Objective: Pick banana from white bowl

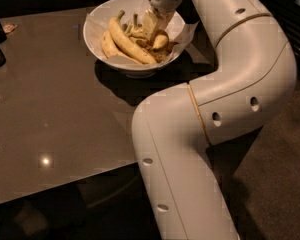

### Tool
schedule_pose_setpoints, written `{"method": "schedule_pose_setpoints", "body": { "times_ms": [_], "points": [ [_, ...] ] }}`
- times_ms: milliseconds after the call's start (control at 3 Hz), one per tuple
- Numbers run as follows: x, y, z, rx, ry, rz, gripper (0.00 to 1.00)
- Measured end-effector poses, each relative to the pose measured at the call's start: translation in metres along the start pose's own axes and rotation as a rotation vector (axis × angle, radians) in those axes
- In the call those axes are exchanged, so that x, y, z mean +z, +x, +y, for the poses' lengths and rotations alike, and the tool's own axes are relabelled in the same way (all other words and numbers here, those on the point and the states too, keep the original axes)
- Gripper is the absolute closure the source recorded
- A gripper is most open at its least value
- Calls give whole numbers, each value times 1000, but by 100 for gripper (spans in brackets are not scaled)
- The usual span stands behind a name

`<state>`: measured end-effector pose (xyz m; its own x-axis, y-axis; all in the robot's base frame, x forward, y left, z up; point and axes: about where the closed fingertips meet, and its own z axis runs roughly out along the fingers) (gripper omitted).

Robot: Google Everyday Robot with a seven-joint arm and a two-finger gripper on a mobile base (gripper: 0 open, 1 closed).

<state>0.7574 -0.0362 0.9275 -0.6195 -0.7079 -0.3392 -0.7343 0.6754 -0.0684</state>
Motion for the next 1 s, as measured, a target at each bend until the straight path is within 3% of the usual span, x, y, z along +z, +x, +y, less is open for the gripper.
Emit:
{"method": "schedule_pose_setpoints", "body": {
  "times_ms": [333,1000],
  "points": [
    [-7,1,-2,14,15,-3,100],
    [-27,30,-21,104,18,-48,100]
  ]
}}
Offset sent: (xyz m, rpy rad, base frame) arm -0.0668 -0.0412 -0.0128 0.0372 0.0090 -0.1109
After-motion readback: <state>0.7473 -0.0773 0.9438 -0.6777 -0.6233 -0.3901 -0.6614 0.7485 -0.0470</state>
